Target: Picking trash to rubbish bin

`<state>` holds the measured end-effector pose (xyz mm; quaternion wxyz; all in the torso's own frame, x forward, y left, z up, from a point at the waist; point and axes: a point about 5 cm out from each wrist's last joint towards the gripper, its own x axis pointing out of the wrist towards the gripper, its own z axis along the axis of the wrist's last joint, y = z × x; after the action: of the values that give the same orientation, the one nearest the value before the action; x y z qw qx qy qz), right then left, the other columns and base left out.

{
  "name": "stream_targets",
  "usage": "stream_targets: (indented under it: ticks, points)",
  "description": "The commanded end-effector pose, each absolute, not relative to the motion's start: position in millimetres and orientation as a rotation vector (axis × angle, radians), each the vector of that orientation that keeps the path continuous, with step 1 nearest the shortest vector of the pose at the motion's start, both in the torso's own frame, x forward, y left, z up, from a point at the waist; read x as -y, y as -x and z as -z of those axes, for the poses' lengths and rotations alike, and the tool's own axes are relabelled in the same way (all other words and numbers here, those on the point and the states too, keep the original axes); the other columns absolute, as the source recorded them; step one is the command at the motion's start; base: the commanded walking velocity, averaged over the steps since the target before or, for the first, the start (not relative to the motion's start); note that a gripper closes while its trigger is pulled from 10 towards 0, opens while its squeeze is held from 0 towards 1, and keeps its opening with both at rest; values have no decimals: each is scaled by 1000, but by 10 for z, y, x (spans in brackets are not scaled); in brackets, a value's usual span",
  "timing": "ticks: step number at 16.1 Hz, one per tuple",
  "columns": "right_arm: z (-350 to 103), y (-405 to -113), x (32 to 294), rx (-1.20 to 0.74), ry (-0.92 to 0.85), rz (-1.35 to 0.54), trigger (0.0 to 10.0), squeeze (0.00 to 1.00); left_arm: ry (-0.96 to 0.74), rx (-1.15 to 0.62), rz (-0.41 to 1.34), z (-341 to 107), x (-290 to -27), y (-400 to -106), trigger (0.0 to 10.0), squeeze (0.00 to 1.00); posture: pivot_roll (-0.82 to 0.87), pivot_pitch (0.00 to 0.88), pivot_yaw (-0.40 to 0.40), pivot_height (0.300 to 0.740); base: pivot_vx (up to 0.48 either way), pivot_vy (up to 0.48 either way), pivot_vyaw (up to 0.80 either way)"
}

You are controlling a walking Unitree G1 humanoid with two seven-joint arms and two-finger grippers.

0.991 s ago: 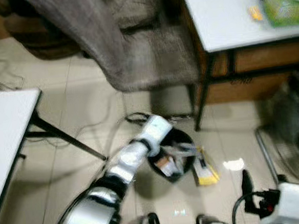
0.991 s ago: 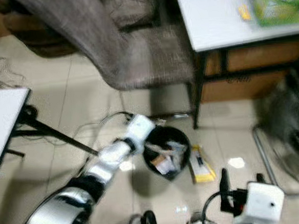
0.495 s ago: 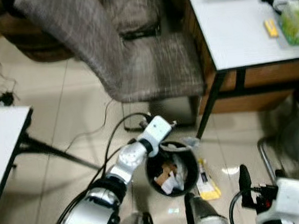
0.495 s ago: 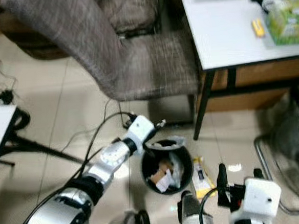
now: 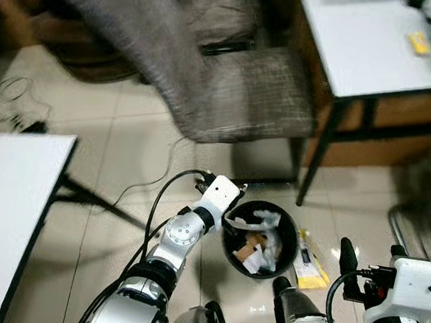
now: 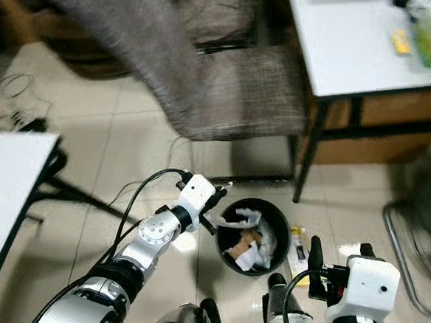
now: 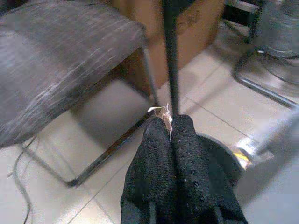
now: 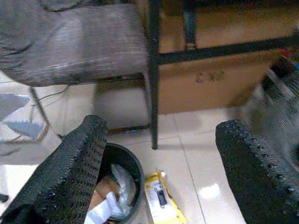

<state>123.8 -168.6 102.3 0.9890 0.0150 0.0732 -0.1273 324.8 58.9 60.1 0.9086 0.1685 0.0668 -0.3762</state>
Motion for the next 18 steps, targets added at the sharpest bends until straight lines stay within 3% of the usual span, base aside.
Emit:
stream_targets:
  ticks: [1,13,18]
  points:
    - [-967,-1203,1673,-186,-33,267,10000,0,-370,-164,810,-532,-590,-3195,10000,0,-73,266,143,740,0,0,-769]
    - [-1039,-1126,1516,-220,-74,221,10000,0,-560,-300,884,-217,-708,-3003,10000,0,-130,366,171,740,0,0,-751]
    - [-1131,-1182,1418,-202,-96,180,10000,0,-594,-335,938,-79,-712,-2862,10000,0,-144,397,161,740,0,0,0]
